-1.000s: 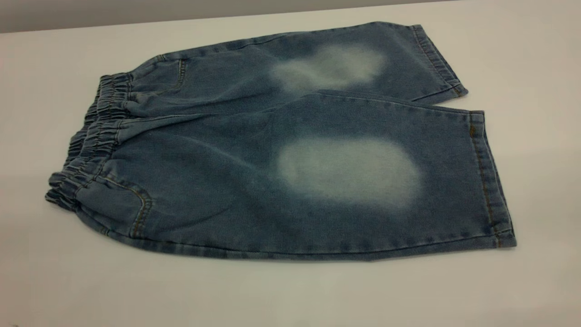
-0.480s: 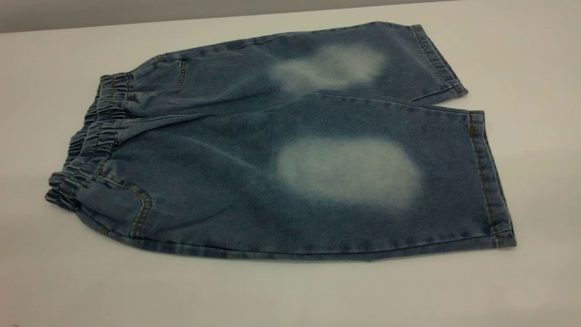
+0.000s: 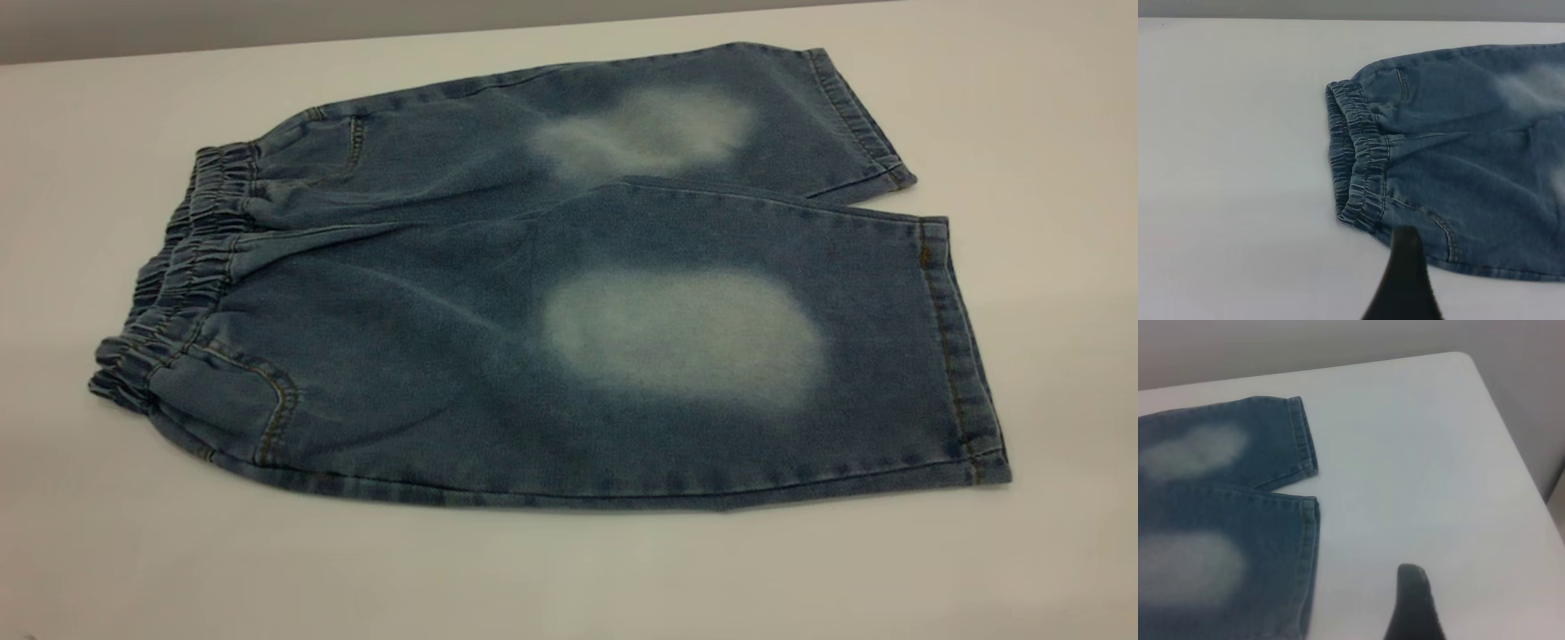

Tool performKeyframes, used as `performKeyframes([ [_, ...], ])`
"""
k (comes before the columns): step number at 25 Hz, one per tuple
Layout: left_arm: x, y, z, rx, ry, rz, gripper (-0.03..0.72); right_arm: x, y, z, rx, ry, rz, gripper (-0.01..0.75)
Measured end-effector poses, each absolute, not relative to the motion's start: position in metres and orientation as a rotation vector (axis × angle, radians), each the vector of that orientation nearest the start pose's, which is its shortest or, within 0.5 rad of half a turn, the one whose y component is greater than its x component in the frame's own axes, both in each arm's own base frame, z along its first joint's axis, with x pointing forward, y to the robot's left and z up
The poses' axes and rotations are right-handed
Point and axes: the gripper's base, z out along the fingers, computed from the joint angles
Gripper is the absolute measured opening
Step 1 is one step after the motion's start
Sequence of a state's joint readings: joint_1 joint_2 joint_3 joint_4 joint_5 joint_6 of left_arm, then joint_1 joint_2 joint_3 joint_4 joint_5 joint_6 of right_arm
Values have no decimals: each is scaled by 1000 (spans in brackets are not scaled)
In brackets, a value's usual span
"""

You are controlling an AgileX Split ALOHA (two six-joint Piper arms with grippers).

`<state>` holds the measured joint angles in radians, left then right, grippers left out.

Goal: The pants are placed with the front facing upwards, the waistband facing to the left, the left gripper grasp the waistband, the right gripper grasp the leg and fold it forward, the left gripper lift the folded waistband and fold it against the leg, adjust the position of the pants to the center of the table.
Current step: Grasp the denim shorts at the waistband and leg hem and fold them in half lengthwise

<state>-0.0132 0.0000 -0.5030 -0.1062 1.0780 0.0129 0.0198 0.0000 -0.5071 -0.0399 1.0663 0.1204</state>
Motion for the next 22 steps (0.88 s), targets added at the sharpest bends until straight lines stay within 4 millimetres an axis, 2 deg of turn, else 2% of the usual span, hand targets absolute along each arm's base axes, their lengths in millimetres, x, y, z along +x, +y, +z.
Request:
performKeyframes([
  [5, -7, -8, 278, 34, 2054, -121, 519, -6, -3, 279, 104, 2039, 41, 431],
  [10, 3, -3, 293, -27, 2007, -77, 519, -5, 0, 289, -26, 2016, 17, 431],
  [14, 29, 0, 305, -27, 2022, -34, 519, 16, 5, 294, -73, 2090, 51, 431],
  [22, 105, -1, 309, -35, 2299, -29, 505, 74, 19, 298, -107, 2166, 234, 431],
])
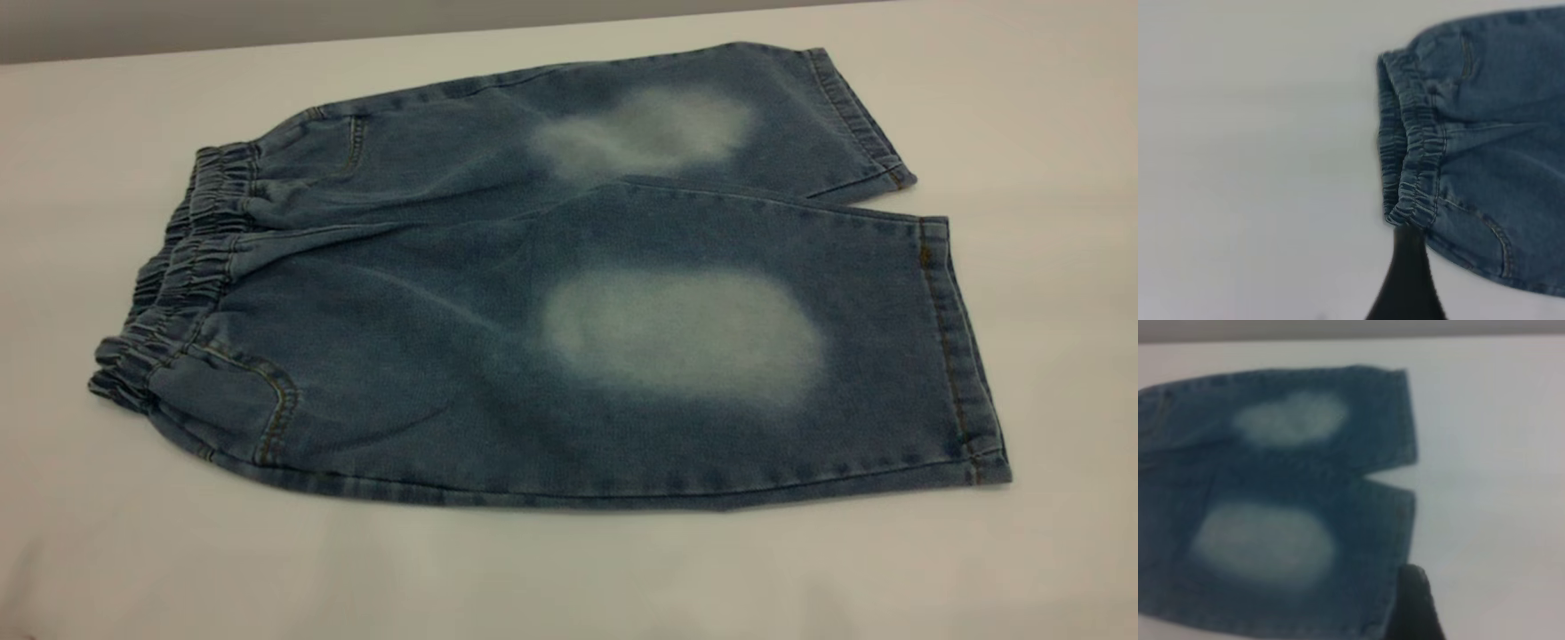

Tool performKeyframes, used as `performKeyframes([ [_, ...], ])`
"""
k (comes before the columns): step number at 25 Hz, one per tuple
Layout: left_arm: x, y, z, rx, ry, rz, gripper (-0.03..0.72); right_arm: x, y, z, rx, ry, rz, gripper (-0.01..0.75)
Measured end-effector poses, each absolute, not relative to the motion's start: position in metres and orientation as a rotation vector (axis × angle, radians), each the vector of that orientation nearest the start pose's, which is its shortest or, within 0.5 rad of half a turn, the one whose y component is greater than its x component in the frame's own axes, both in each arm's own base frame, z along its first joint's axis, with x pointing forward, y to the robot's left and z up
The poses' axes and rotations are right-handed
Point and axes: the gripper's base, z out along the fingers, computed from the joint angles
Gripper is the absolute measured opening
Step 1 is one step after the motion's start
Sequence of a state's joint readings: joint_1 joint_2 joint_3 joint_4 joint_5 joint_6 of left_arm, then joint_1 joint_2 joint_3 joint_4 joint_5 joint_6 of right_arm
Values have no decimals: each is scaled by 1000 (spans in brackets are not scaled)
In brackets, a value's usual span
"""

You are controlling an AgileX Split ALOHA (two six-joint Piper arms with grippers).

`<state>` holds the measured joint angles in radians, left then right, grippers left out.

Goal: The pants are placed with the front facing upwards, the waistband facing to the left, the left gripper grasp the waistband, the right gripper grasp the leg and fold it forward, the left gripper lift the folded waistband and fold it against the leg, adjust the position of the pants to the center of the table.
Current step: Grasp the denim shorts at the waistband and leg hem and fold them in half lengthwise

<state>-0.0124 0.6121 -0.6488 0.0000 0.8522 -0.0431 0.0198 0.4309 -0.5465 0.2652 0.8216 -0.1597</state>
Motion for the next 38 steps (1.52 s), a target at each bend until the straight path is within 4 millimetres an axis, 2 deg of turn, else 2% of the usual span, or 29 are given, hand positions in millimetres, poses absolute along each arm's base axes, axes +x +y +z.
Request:
performKeyframes([
  [4, 148, 0, 304, -25, 2372, 0, 504, 100, 26, 289, -101, 2266, 338, 431],
  [7, 171, 5, 286, -18, 2481, 64, 504, 119, 29, 280, -79, 2329, 403, 431],
  [13, 205, 25, 247, -304, 2638, 37, 498, 147, 36, 261, -49, 2445, 511, 431],
  [15, 212, 31, 235, -377, 2675, 2, 494, 155, 36, 256, -42, 2466, 519, 431],
  [20, 229, 34, 205, -410, 2772, -104, 488, 174, 38, 240, -17, 2520, 546, 431],
  [26, 239, 51, 166, -531, 2876, -220, 488, 189, 42, 222, -21, 2577, 623, 431],
  [30, 243, 61, 143, -618, 2905, -381, 488, 198, 44, 215, -18, 2564, 639, 431],
  [34, 248, 57, 128, -614, 2893, -617, 488, 202, 44, 212, -5, 2559, 655, 431],
  [38, 257, 54, 111, -635, 2836, -738, 488, 202, 44, 211, 1, 2563, 658, 431],
])
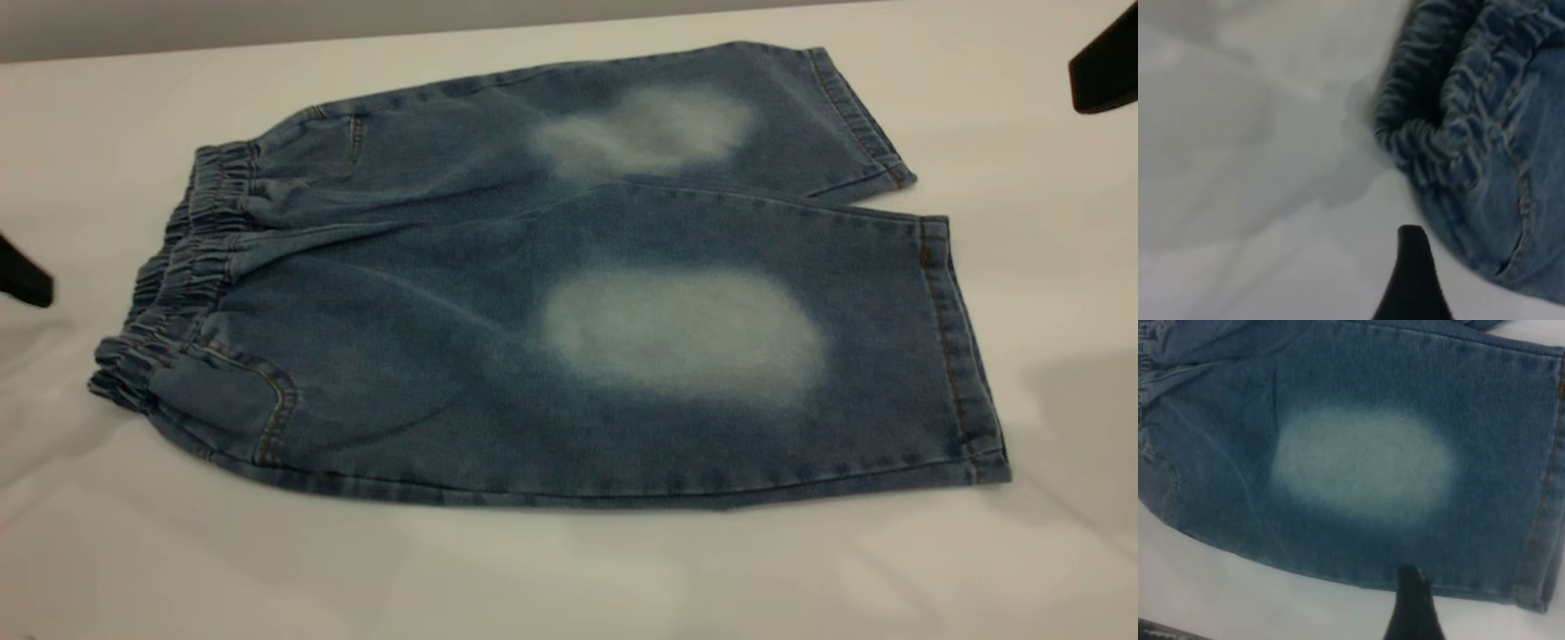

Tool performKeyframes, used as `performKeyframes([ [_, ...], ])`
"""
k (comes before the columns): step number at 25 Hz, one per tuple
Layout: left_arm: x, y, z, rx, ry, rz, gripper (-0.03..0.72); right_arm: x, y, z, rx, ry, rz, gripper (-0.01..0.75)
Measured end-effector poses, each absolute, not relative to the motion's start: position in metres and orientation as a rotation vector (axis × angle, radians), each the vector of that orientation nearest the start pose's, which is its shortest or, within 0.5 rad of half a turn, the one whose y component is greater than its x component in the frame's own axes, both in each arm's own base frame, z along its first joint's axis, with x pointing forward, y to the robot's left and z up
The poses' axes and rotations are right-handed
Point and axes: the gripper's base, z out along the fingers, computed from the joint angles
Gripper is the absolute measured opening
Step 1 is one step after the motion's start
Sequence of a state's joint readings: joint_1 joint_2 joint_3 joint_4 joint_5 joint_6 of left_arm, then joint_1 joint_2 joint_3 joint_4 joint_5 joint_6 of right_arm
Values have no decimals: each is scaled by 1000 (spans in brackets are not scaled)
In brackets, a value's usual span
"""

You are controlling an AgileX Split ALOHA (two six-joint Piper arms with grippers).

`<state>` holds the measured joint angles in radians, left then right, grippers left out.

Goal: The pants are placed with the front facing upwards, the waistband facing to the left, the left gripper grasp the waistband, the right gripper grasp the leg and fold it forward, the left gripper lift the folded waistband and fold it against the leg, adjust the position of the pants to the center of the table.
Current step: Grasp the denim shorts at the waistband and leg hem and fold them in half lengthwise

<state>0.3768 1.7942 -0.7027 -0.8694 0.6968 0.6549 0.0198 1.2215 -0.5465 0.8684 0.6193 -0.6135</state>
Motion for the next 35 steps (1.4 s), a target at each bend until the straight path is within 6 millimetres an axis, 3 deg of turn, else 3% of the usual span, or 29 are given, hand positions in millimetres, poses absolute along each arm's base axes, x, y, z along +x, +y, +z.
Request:
performKeyframes([
  [10, 264, 50, 66, -803, 2810, -887, 480, 203, 44, 211, -3, 2557, 647, 431],
  [25, 274, 52, 43, -875, 2842, -931, 466, 204, 43, 212, -19, 2550, 635, 431],
  [35, 282, 55, 43, -925, 2749, -906, 430, 204, 43, 212, -20, 2549, 633, 431],
])
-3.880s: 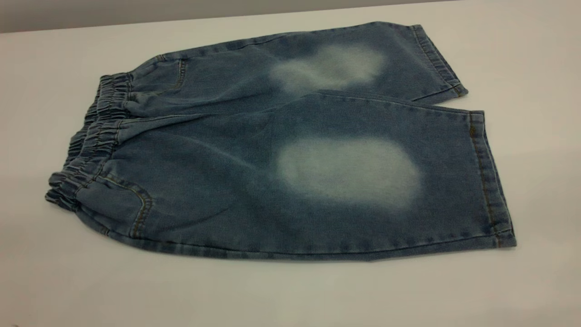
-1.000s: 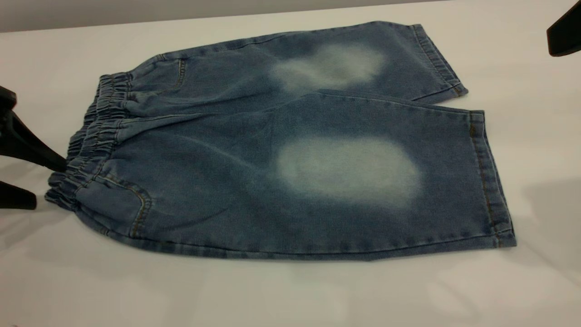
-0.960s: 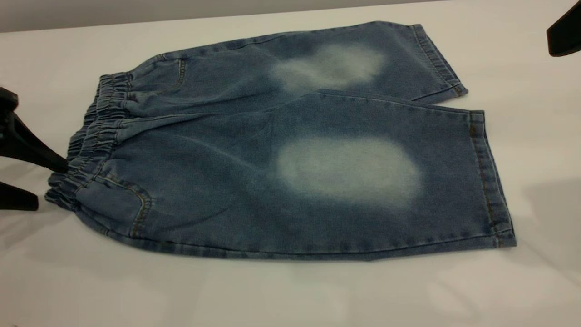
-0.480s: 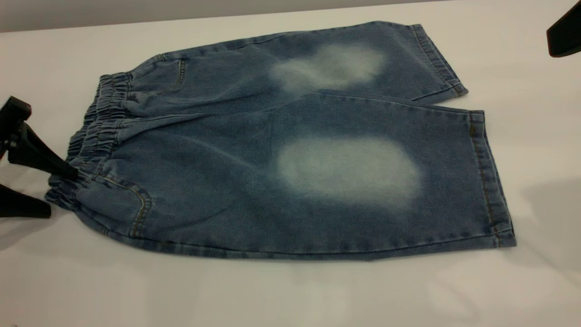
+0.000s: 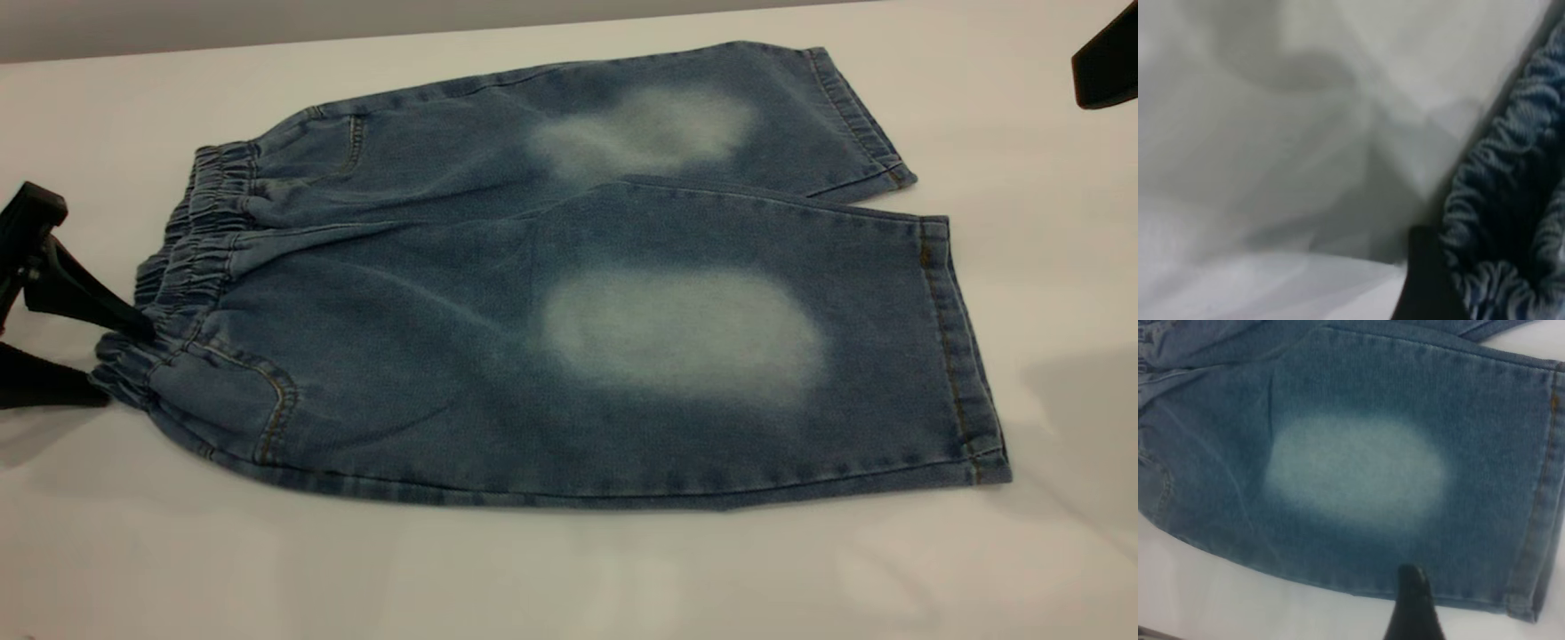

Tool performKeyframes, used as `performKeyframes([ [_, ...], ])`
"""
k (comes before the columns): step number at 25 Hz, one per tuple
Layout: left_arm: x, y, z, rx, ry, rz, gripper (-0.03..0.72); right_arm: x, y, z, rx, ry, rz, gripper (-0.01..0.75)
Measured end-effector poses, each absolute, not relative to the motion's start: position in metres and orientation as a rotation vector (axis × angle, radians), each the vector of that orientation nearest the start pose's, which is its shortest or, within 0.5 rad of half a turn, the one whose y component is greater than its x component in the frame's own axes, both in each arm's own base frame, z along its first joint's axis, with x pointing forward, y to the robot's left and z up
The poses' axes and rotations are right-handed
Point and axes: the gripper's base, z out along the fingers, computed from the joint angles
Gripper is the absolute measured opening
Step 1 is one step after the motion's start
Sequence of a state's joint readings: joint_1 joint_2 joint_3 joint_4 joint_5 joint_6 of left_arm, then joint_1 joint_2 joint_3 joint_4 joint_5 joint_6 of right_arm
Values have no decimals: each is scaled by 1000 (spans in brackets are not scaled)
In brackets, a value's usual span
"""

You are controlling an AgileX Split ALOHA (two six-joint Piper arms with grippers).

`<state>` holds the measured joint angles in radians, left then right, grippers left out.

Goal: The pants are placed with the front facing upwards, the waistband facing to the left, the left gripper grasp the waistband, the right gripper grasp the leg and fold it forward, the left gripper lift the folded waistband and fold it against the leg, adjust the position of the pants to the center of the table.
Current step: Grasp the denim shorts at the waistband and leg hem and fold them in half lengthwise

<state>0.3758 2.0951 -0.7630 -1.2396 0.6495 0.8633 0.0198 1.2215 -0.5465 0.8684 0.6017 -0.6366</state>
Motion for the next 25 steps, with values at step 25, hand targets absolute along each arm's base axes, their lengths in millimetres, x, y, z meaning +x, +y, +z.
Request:
performKeyframes([
  [25, 282, 45, 32, -908, 2798, -1062, 419, 204, 44, 212, -19, 2549, 637, 431],
])
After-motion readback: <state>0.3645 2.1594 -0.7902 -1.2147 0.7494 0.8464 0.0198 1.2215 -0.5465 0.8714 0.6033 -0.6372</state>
